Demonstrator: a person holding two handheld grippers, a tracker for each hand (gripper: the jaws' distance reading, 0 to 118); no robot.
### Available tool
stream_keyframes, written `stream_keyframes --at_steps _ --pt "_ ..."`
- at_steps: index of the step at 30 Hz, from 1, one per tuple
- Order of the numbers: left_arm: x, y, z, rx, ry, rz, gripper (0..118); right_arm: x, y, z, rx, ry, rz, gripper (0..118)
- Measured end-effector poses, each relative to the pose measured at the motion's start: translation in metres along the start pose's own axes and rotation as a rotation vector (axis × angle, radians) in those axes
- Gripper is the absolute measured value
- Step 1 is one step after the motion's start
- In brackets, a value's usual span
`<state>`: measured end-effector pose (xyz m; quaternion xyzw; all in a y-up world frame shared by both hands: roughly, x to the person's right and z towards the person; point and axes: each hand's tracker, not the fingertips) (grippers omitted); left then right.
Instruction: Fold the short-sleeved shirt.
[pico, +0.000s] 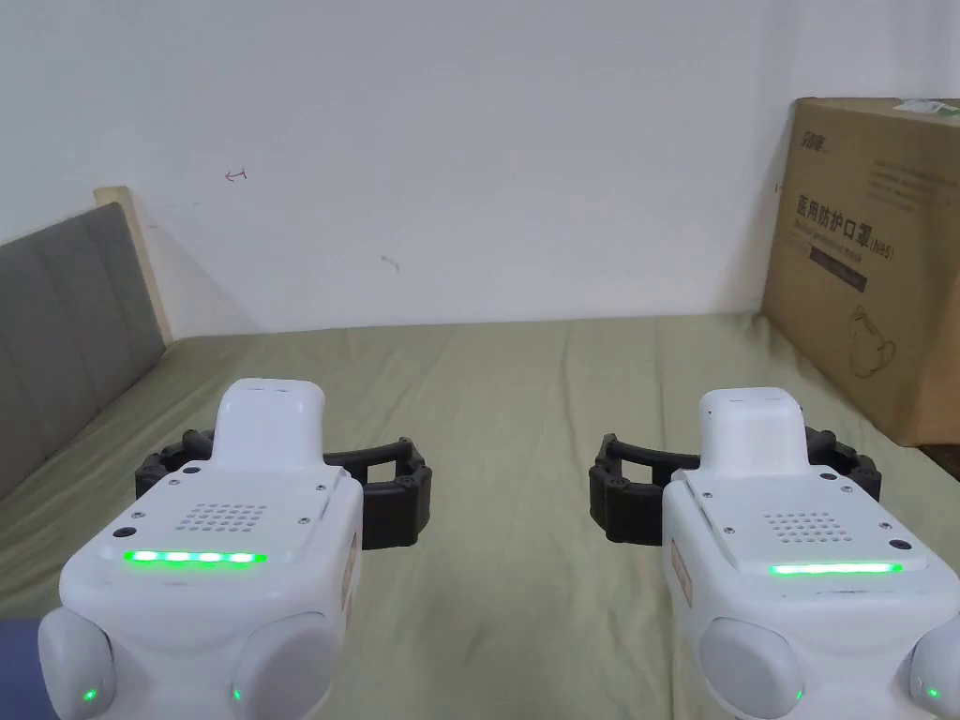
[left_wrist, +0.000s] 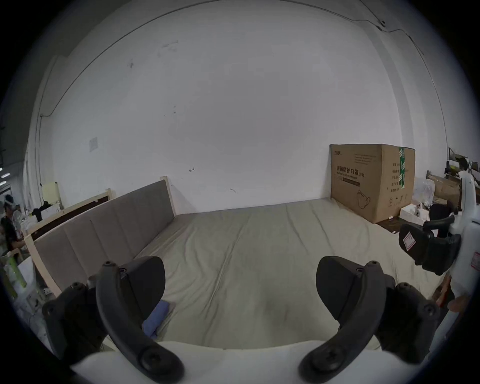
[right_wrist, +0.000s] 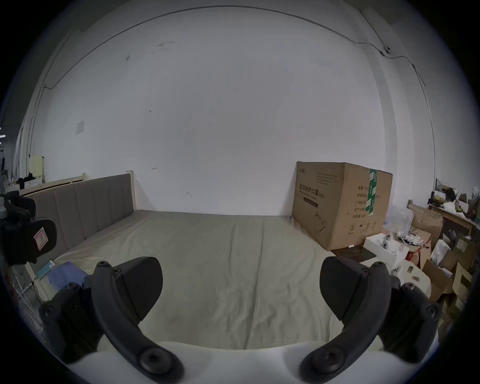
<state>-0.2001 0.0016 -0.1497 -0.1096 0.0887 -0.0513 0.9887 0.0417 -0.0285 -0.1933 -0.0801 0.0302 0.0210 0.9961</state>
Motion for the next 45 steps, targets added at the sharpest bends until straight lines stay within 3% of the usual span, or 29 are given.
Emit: stream_keyframes --at_steps 5,25,45 --pt "-0.006 0.0 -0.001 -0.023 -0.052 0.043 116 0.0 -0.002 0.0 -0.009 -0.008 -0.002 118" --pt "-0.004 -0.006 -0.004 -0.098 -0.006 0.119 116 0.001 0.0 -0.004 -0.048 0.017 -0.035 118" --pt "0.0 -0.01 -0.011 -0.127 0.018 0.064 116 0.004 -0.004 -0.006 -0.073 0.029 -0.056 118"
